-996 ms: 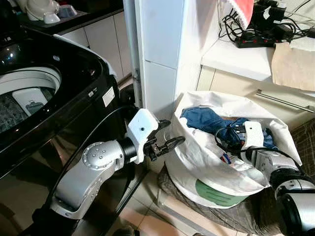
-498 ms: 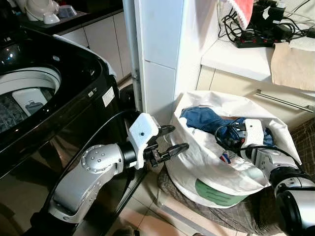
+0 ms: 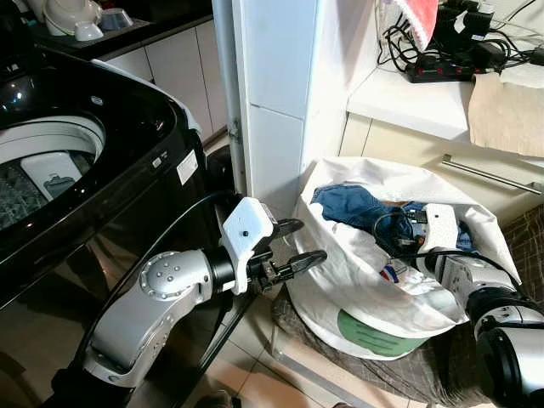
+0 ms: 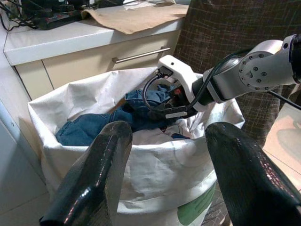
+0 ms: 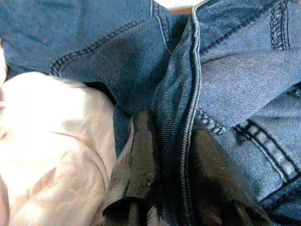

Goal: Clothes washing

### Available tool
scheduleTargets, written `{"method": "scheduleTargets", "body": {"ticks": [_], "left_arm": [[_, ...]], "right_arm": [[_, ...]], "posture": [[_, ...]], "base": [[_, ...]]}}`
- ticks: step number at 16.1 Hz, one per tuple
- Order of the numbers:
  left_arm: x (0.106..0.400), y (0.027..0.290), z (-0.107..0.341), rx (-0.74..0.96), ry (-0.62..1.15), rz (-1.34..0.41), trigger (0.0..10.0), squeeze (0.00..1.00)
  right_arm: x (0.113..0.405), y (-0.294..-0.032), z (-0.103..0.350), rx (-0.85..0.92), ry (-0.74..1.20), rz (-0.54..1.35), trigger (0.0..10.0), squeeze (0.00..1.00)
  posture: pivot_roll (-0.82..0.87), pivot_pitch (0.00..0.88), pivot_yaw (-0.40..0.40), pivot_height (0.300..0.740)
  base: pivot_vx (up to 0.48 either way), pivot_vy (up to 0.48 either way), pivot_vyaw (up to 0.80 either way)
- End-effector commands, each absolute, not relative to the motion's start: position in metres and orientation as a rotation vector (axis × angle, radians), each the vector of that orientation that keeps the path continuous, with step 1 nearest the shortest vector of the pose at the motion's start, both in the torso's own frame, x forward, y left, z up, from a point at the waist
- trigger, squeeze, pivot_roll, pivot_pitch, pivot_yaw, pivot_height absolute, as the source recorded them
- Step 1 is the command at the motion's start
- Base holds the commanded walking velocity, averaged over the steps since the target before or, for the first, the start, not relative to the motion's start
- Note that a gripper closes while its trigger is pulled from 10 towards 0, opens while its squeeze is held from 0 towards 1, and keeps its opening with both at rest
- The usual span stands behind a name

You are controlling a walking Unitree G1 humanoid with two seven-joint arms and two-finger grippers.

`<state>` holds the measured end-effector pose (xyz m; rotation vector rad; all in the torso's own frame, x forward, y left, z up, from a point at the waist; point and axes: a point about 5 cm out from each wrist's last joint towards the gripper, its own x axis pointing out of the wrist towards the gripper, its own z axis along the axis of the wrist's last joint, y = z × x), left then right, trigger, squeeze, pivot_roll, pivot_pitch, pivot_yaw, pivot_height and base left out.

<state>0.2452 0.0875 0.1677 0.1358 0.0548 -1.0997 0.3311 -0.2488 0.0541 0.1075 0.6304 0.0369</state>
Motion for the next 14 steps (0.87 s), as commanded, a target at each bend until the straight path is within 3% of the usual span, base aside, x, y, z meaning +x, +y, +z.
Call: {"method": "scheduleTargets", "body": {"ticks": [1,5,8,9,10,12,14], "left_arm": [[0.245,0.09,0.173,0.153,0.032,-1.096,10.0,0.0],[0.249,0.094,0.178,0.064,0.043,-1.029,10.0,0.0],[0.255,0.098,0.185,0.036,0.036,-0.939,10.0,0.0],[0.263,0.1,0.191,0.145,-0.029,-0.872,10.0,0.0],[0.266,0.1,0.196,0.155,-0.056,-0.851,10.0,0.0],[0.276,0.094,0.237,0.159,-0.304,-0.815,10.0,0.0],[0.28,0.092,0.25,0.119,-0.362,-0.8,10.0,0.0]], "right_arm": [[0.337,-0.253,0.064,0.103,0.592,0.031,0.0,0.0],[0.352,-0.262,0.099,0.075,0.461,0.075,0.0,0.0],[0.362,-0.267,0.157,-0.001,0.291,0.222,0.0,0.0],[0.36,-0.265,0.203,0.012,0.159,0.327,0.0,0.0],[0.356,-0.262,0.225,0.014,0.097,0.388,0.0,0.0],[0.335,-0.243,0.295,0.024,-0.117,0.642,0.0,0.0],[0.326,-0.231,0.32,0.072,-0.195,0.747,0.0,0.0]], "posture": [[0.02,0.031,0.026,0.74],[0.03,0.026,0.017,0.74],[0.02,0.021,0.021,0.74],[0.01,0.016,0.023,0.74],[0.0,0.015,0.024,0.74],[-0.01,0.006,0.024,0.74],[-0.01,0.003,0.021,0.74]], "base": [[0.0,0.0,0.0],[0.0,0.0,0.0],[0.0,0.0,0.0],[0.0,0.0,0.0],[0.0,0.0,0.0],[0.0,0.0,0.0],[0.0,0.0,0.0]]}}
